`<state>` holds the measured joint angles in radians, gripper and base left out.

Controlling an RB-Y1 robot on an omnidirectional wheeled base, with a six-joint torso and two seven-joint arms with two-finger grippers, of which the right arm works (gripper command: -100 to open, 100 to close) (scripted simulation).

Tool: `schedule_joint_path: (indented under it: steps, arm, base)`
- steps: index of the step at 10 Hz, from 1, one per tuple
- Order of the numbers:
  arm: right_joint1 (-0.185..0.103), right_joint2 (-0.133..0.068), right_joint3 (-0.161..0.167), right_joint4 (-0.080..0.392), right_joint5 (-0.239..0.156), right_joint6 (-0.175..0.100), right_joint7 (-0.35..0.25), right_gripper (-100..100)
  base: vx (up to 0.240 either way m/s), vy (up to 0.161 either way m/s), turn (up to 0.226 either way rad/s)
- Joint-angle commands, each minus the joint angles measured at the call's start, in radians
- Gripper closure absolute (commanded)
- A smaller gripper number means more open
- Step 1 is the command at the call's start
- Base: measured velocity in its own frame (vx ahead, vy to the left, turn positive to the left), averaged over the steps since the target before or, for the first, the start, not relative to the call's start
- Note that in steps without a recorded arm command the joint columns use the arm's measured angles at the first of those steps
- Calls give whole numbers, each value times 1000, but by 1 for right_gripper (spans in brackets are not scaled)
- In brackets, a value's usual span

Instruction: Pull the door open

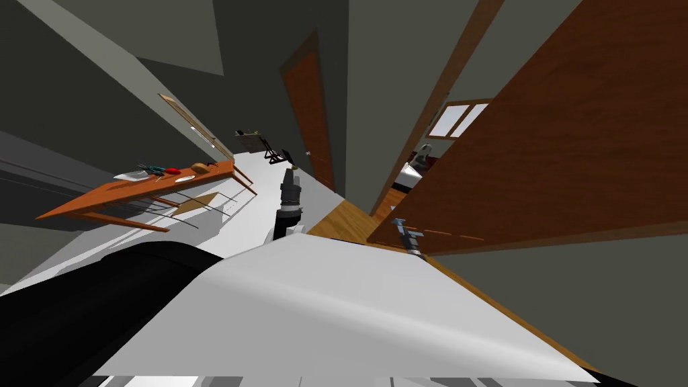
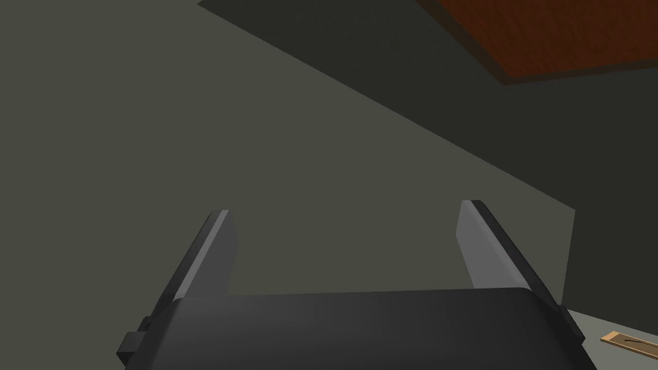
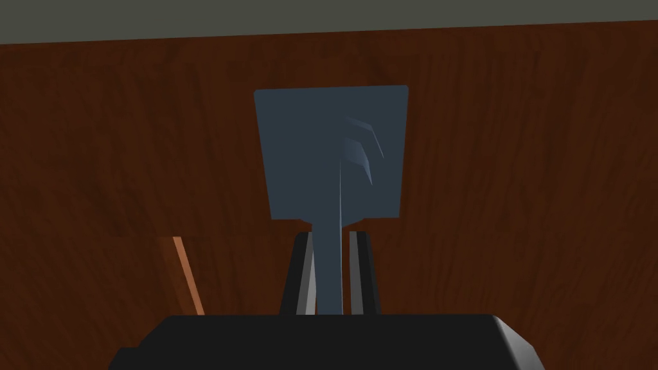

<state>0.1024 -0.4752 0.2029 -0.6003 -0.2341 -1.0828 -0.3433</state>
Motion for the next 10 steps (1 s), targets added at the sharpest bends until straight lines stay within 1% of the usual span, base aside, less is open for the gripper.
schedule_joint_path:
  steps: [1, 4, 5, 6, 7, 10]
  arm:
    - [3, -11, 8, 20, 0, -31, -13, 100]
    - [28, -34, 30, 26, 1, -77, -35, 100]
    - [23, -30, 24, 11, 0, -58, -28, 100]
    - [37, -35, 33, 21, -2, -81, -33, 100]
    - [40, -36, 35, 25, -3, -88, -35, 100]
    - [61, -47, 48, 47, -9, -137, -45, 100]
  base:
    - [-80, -12, 78]
    - [-177, -62, 139]
    - [-87, -17, 25]
    - [-159, -50, 199]
    - [-200, -84, 178]
    - [-178, -92, 182]
